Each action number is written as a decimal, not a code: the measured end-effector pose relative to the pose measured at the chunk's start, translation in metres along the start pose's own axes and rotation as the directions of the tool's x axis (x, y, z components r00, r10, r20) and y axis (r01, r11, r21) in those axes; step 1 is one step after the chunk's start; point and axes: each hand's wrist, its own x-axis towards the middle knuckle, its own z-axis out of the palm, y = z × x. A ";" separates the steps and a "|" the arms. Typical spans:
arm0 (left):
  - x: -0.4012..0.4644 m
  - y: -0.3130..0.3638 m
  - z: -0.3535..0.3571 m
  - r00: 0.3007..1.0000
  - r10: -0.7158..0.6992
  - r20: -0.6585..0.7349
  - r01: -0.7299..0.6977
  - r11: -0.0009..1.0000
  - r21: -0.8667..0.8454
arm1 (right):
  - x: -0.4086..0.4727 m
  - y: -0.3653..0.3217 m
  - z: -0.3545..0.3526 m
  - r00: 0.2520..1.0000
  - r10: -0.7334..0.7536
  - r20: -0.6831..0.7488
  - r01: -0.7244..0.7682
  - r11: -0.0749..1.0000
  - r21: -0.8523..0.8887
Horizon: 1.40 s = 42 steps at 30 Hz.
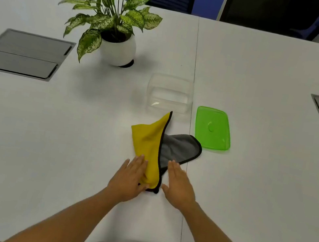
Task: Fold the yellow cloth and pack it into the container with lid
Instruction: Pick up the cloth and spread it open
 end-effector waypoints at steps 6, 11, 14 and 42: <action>0.001 0.023 0.021 0.995 0.007 0.099 0.001 0.997 -0.079 | -0.005 -0.024 0.014 0.992 -0.024 0.121 -0.015 0.952 0.306; 0.007 0.026 0.027 0.992 -0.058 0.110 0.065 0.996 -0.065 | -0.001 -0.036 0.012 0.994 0.094 0.060 -0.111 0.824 0.555; 0.010 0.027 0.019 0.995 -0.084 0.061 0.094 0.980 -0.174 | 0.002 -0.038 0.004 0.977 0.188 0.099 -0.199 0.643 0.740; 0.012 0.035 -0.255 0.582 0.140 -0.801 -0.545 0.799 -0.256 | 0.076 0.000 -0.142 0.859 0.163 -0.485 -0.020 0.958 0.286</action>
